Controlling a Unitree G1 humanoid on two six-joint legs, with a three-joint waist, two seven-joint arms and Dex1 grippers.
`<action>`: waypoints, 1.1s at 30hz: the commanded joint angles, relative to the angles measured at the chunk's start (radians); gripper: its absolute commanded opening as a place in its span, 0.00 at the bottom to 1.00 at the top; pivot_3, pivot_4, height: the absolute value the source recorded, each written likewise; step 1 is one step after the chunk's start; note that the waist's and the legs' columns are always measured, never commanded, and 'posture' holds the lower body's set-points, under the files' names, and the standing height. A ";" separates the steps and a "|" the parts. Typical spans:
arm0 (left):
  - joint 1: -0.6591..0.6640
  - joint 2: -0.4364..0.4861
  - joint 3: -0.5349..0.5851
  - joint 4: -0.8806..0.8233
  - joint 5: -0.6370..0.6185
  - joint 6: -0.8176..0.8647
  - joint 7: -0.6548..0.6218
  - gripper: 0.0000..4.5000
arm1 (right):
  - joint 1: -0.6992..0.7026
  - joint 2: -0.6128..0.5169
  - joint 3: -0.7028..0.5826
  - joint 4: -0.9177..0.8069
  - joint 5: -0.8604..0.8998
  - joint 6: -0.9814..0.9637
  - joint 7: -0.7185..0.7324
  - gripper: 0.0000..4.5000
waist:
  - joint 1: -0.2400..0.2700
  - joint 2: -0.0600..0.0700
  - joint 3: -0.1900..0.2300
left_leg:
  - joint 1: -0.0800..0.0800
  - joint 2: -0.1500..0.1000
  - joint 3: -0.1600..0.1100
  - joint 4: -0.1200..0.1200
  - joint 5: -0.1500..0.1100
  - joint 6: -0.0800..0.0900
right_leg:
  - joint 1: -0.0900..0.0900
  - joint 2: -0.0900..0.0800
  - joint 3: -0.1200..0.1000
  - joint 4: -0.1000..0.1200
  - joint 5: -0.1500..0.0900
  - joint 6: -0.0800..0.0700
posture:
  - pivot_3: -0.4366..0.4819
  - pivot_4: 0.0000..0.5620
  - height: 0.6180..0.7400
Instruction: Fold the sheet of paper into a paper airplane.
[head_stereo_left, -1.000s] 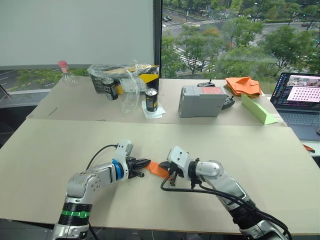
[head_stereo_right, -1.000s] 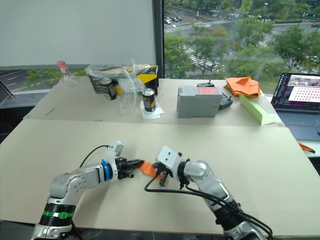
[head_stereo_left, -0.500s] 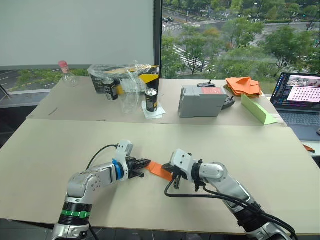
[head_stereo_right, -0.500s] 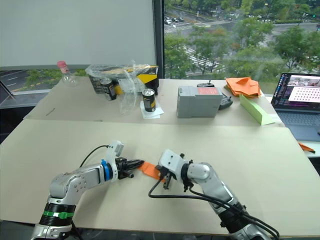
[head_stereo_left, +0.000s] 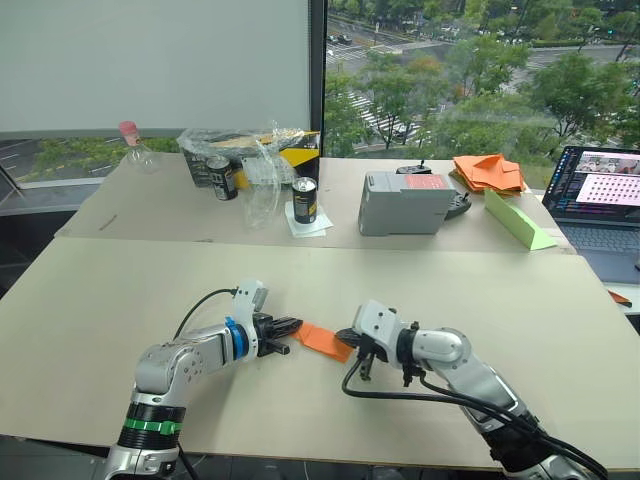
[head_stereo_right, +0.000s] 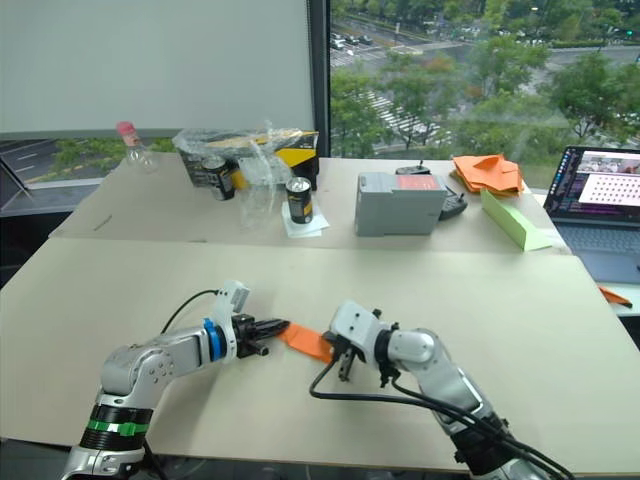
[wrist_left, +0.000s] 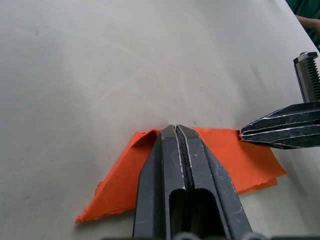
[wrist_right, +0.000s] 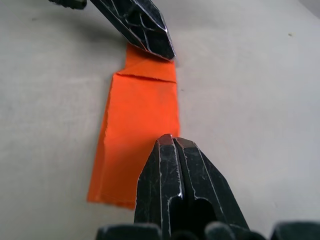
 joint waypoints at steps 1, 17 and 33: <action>0.016 0.023 0.003 0.044 0.038 0.016 0.033 0.00 | 0.040 -0.041 -0.022 0.007 -0.001 0.046 0.011 0.00 | 0.000 0.000 0.000 | 0.000 0.000 0.000 0.000 0.000 0.000 | 0.000 0.000 0.000 0.000 0.000 0.000 | 0.48 0.27 1.00; -0.116 -0.065 0.103 0.015 -0.067 0.109 0.093 0.00 | -0.015 0.085 -0.169 -0.078 0.168 0.014 -0.042 0.00 | -0.002 -0.002 0.004 | -0.003 0.000 0.000 0.000 0.000 0.000 | -0.003 0.000 0.000 0.000 0.000 0.000 | 0.48 0.27 1.00; -0.169 -0.077 0.230 -0.162 -0.243 0.308 0.177 0.00 | -0.041 -0.007 -0.149 -0.254 0.329 0.087 0.133 0.00 | -0.006 -0.002 0.004 | -0.019 0.000 0.000 0.001 0.005 -0.009 | -0.018 0.000 0.000 0.001 0.000 0.000 | 0.48 0.27 1.00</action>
